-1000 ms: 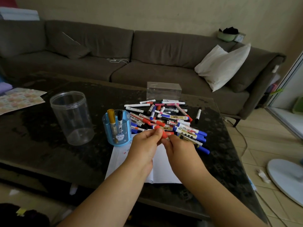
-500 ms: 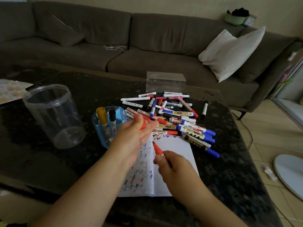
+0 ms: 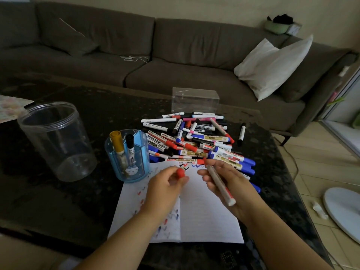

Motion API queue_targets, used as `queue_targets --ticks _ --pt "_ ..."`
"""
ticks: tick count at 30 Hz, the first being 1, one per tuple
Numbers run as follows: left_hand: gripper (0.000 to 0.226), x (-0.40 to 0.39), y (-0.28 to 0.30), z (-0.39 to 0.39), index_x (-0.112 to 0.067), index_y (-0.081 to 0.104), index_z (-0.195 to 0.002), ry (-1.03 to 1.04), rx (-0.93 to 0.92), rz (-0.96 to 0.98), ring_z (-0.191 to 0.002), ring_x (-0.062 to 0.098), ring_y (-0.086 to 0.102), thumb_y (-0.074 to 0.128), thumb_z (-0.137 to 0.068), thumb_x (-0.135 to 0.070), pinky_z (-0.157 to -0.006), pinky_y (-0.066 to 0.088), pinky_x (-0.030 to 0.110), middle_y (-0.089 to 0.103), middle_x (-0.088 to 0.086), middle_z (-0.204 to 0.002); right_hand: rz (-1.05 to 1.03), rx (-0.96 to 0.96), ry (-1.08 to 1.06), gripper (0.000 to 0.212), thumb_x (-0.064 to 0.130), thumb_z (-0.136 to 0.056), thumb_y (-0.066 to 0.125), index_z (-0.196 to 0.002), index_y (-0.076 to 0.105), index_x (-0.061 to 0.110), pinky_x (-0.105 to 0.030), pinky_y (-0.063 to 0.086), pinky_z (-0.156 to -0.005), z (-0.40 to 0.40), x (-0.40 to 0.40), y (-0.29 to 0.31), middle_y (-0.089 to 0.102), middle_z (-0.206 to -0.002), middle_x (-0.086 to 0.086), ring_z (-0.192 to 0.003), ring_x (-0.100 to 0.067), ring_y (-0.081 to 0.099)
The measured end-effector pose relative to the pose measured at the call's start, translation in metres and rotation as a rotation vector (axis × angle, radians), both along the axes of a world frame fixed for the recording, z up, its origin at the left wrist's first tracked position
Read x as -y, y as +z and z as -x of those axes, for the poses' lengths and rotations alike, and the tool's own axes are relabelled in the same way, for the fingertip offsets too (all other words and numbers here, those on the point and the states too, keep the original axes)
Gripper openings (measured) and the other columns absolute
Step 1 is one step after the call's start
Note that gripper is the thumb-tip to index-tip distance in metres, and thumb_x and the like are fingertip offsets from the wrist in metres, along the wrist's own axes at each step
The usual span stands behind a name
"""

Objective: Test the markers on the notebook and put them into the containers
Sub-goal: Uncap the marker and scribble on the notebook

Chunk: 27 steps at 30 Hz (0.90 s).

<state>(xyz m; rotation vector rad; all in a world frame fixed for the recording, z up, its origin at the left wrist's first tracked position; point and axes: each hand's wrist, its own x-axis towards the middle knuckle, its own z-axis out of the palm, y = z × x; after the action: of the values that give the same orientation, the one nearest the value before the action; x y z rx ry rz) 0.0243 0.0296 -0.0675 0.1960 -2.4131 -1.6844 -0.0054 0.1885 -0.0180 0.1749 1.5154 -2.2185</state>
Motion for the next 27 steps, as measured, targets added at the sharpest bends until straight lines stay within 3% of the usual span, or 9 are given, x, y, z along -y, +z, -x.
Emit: queue_targets --ticks 2,4,6,8,10,12,17,23,27 --pt "0.012 -0.004 -0.013 0.001 -0.030 0.060 -0.085 -0.012 -0.032 0.058 -0.087 -0.006 0.058 0.064 -0.086 -0.019 -0.075 0.043 0.007 0.065 -0.015 -0.088 0.116 -0.011 -0.018 0.023 0.003 -0.098 0.043 -0.110 0.061 0.005 -0.022 0.055 -0.059 0.009 -0.002 -0.008 0.070 -0.087 -0.018 -0.066 -0.016 0.065" --pt "0.008 -0.005 -0.023 0.004 -0.029 0.055 -0.086 -0.019 -0.045 0.115 -0.086 -0.004 0.058 0.059 -0.090 -0.024 -0.073 0.043 0.008 0.064 -0.013 -0.087 0.104 -0.075 0.001 0.024 -0.003 -0.095 0.043 -0.112 0.058 0.006 -0.025 0.052 -0.062 0.019 -0.002 -0.016 0.068 -0.082 -0.015 -0.066 -0.016 0.060" --pt "0.006 -0.005 -0.030 0.009 -0.027 0.049 -0.091 -0.016 -0.069 0.183 -0.084 0.003 0.057 0.053 -0.092 -0.032 -0.071 0.044 0.014 0.061 -0.009 -0.086 -0.080 -0.213 0.061 0.014 0.007 -0.096 0.047 -0.105 0.057 0.010 -0.025 0.048 -0.061 0.026 0.000 -0.023 0.061 -0.074 -0.008 -0.065 -0.015 0.053" --pt "0.009 -0.005 -0.035 0.013 -0.027 0.046 -0.095 -0.006 -0.095 0.255 -0.089 0.008 0.053 0.049 -0.093 -0.036 -0.075 0.045 0.018 0.057 -0.006 -0.092 -0.366 -0.368 0.068 0.024 0.028 -0.098 0.043 -0.097 0.060 0.012 -0.023 0.042 -0.058 0.033 0.006 -0.028 0.054 -0.065 -0.002 -0.061 -0.011 0.046" --pt "0.010 -0.006 -0.037 0.014 -0.029 0.043 -0.098 0.023 -0.105 0.299 -0.096 0.009 0.048 0.048 -0.093 -0.036 -0.075 0.037 0.011 0.053 -0.007 -0.098 -0.549 -0.464 0.046 0.036 0.039 -0.099 0.035 -0.094 0.063 0.016 -0.019 0.039 -0.058 0.039 0.013 -0.033 0.051 -0.064 0.000 -0.057 -0.004 0.046" --pt "0.010 -0.005 -0.039 0.015 -0.030 0.042 -0.099 0.036 -0.117 0.303 -0.098 0.010 0.045 0.048 -0.093 -0.035 -0.072 0.033 0.007 0.050 -0.006 -0.100 -0.621 -0.492 0.022 0.033 0.037 -0.098 0.038 -0.093 0.065 0.018 -0.012 0.040 -0.056 0.044 0.019 -0.040 0.053 -0.064 0.004 -0.053 0.002 0.048" --pt "0.010 -0.004 -0.042 0.017 -0.028 0.042 -0.102 0.041 -0.130 0.254 -0.103 0.010 0.045 0.044 -0.093 -0.032 -0.075 0.031 0.009 0.051 -0.006 -0.106 -0.621 -0.450 -0.125 0.010 0.019 -0.092 0.058 -0.085 0.060 0.011 -0.010 0.041 -0.048 0.051 0.023 -0.057 0.059 -0.066 0.007 -0.051 0.005 0.052" --pt "0.008 -0.004 -0.044 0.017 -0.029 0.040 -0.101 0.064 -0.103 0.209 -0.103 0.008 0.045 0.038 -0.094 -0.033 -0.072 0.033 0.000 0.052 -0.006 -0.110 -0.683 -0.510 -0.178 0.021 0.017 -0.090 0.059 -0.081 0.053 -0.001 -0.012 0.036 -0.043 0.053 0.025 -0.063 0.051 -0.060 0.001 -0.046 -0.001 0.042" --pt "0.008 -0.004 -0.045 0.017 -0.030 0.039 -0.101 0.063 -0.087 0.221 -0.103 0.009 0.046 0.037 -0.094 -0.034 -0.067 0.033 0.005 0.052 -0.005 -0.111 -0.709 -0.512 -0.121 0.020 0.019 -0.091 0.060 -0.076 0.053 0.007 -0.012 0.038 -0.044 0.054 0.025 -0.064 0.052 -0.058 0.002 -0.046 -0.002 0.044"
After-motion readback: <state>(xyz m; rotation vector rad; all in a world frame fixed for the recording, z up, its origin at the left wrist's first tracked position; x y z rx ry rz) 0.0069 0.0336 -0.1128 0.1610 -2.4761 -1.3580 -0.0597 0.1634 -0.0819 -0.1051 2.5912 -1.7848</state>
